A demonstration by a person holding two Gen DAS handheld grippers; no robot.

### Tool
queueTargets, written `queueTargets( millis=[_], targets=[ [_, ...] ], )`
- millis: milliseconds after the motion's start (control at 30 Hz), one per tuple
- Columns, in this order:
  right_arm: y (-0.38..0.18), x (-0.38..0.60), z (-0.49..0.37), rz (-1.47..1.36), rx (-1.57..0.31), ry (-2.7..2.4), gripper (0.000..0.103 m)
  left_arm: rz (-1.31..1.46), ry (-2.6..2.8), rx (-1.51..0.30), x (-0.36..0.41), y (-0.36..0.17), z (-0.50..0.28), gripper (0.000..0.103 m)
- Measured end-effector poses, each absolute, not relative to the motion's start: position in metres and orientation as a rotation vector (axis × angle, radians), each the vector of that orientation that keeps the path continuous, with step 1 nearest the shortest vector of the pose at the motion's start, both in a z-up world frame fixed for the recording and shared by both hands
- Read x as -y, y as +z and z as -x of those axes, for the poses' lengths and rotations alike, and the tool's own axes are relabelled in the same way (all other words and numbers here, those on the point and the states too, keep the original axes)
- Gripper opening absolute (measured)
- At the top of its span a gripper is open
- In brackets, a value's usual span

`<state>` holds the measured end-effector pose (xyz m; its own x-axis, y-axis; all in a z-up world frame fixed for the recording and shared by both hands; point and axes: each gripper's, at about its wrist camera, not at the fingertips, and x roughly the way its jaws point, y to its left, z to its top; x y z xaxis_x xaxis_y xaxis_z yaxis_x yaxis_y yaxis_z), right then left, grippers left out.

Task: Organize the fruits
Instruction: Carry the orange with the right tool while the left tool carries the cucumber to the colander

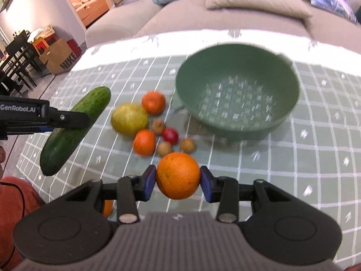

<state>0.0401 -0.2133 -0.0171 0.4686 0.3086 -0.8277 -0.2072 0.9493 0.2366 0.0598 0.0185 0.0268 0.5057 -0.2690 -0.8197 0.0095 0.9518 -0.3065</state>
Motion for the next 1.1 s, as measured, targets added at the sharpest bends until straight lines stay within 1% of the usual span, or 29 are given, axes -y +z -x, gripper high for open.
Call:
queueTargets(
  millis=[200,433,600,833,1100],
  targets=[
    [0.005,0.232,-0.067,-0.087,-0.985,0.298,0.039,0.260,-0.286,-1.003,0.021,0.047,-0.087,0.043],
    [0.013,0.247,-0.107,-0.015,-0.964,0.291,0.039,0.226,-0.373,-1.012,0.069,0.046,-0.125,0.042],
    [-0.004,0.254,-0.139,0.019,-1.003,0.290,0.039,0.201,-0.407,-1.045,0.096,0.032,-0.155,0.042],
    [-0.040,0.264,-0.177,0.072,-1.081,0.295,0.039,0.154,-0.418,-1.113,0.117,-0.003,-0.193,0.042],
    [-0.069,0.259,-0.199,0.135,-1.143,0.339,0.038,0.075,-0.428,-1.168,0.130,-0.036,-0.208,0.042]
  ],
)
